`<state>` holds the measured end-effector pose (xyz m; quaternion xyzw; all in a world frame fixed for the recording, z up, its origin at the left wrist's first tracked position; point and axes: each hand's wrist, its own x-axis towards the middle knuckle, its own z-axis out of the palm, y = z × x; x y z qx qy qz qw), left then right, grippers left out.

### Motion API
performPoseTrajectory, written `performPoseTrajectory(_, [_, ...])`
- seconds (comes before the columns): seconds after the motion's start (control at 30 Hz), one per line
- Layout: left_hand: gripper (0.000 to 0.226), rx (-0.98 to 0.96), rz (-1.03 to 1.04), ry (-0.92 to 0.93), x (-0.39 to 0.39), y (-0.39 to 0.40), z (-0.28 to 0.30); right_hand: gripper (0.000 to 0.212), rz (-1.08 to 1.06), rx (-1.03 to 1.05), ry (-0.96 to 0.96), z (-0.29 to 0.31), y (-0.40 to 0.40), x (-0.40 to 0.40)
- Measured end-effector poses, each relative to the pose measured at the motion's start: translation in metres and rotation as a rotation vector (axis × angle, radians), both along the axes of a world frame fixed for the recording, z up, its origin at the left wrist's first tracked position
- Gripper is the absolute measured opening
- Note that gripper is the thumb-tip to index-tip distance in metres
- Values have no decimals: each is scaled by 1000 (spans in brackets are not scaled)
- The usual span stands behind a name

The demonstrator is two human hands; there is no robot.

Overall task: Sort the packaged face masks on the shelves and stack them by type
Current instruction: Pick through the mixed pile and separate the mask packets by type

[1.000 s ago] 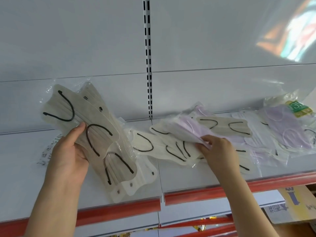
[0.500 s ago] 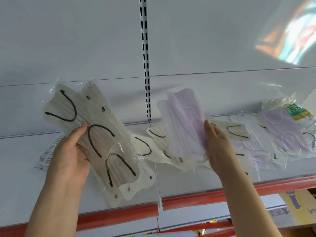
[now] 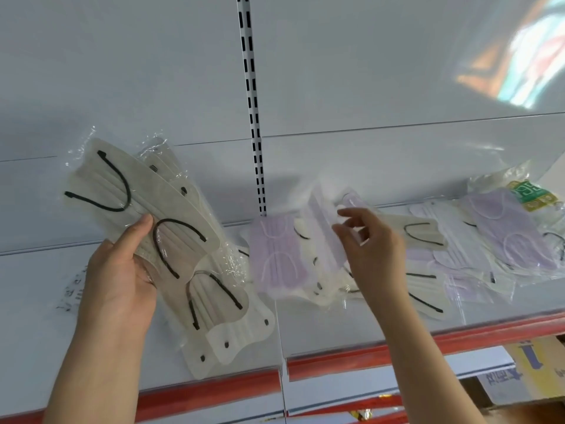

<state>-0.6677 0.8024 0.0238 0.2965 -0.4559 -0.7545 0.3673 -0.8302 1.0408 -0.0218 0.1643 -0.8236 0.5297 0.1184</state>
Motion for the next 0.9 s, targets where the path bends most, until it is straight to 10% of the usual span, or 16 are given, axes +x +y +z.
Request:
performPoseTrajectory(0.23, [54, -26, 11, 19, -3, 4, 2, 27, 55, 252, 366, 18, 8, 1])
performPoseTrajectory(0.4, [45, -3, -70, 1, -20, 18, 3, 39, 623, 473, -44, -16, -8, 24])
performPoseTrajectory(0.5, [39, 24, -175, -21, -35, 34, -2, 43, 256, 384, 30, -27, 29, -20])
performPoseTrajectory(0.63, [34, 49, -358, -134, -57, 61, -11, 70, 7, 783, -198, -29, 91, -95])
performPoseTrajectory(0.77, [29, 40, -446, -234, -69, 72, -16, 22, -149, 569, -280, -30, 95, -109])
performPoseTrajectory(0.9, [38, 179, -490, -137, -73, 76, -14, 34, -358, 379, -122, 0, 83, -81])
